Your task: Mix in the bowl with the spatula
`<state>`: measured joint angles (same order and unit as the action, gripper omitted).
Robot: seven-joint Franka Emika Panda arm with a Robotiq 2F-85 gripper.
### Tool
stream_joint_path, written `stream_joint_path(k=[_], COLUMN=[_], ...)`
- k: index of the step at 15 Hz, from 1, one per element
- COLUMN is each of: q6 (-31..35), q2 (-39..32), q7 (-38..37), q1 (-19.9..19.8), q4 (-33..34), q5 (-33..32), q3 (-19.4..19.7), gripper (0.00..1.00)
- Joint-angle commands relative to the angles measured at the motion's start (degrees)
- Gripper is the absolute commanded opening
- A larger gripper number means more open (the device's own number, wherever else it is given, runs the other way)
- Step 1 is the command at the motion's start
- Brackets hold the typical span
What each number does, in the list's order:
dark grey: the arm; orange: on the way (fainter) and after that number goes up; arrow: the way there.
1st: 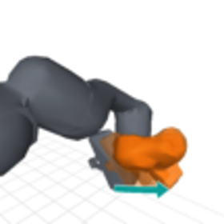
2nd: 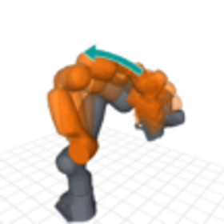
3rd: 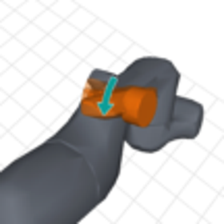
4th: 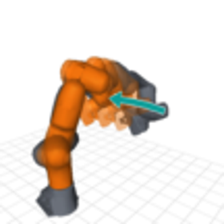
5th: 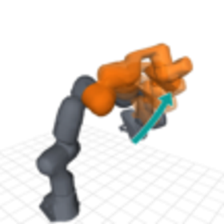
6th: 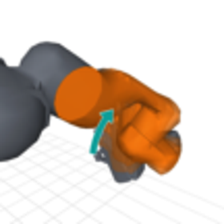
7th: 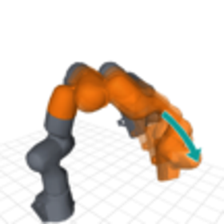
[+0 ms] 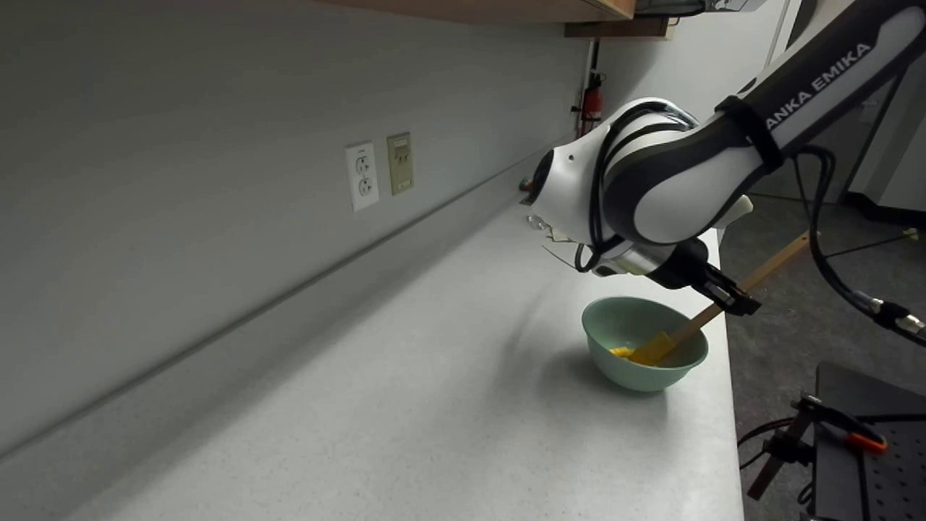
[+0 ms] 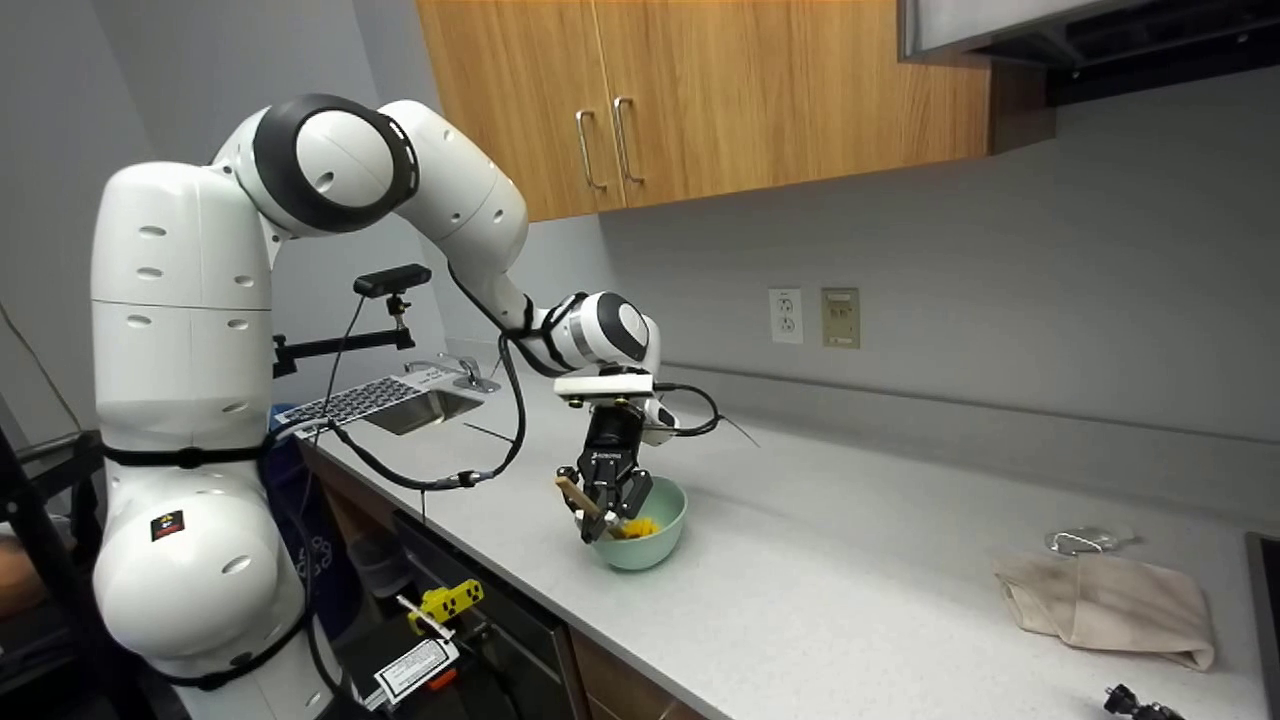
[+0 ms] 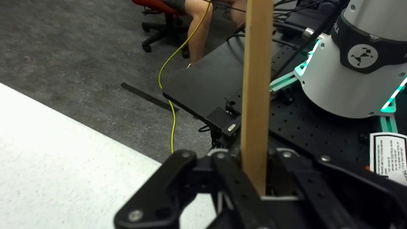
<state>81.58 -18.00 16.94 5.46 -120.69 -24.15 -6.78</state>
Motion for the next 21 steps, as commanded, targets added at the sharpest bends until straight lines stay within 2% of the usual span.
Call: stream_joint_path(k=[1, 9, 16, 21], q6=[0.45, 6.63, 3.50, -3.54], q2=[-0.97, 3.05, 5.30, 5.69], q7=[2.64, 4.85, 3.61, 3.23], q1=[-0.92, -1.60, -0.51, 0.18], q4=[2.77, 1.45, 0.51, -0.28], q5=[1.58, 6.23, 2.19, -0.87], q3=[-0.20, -0.26, -0.07, -0.24], gripper=[0.02, 0.02, 0.02, 0.02])
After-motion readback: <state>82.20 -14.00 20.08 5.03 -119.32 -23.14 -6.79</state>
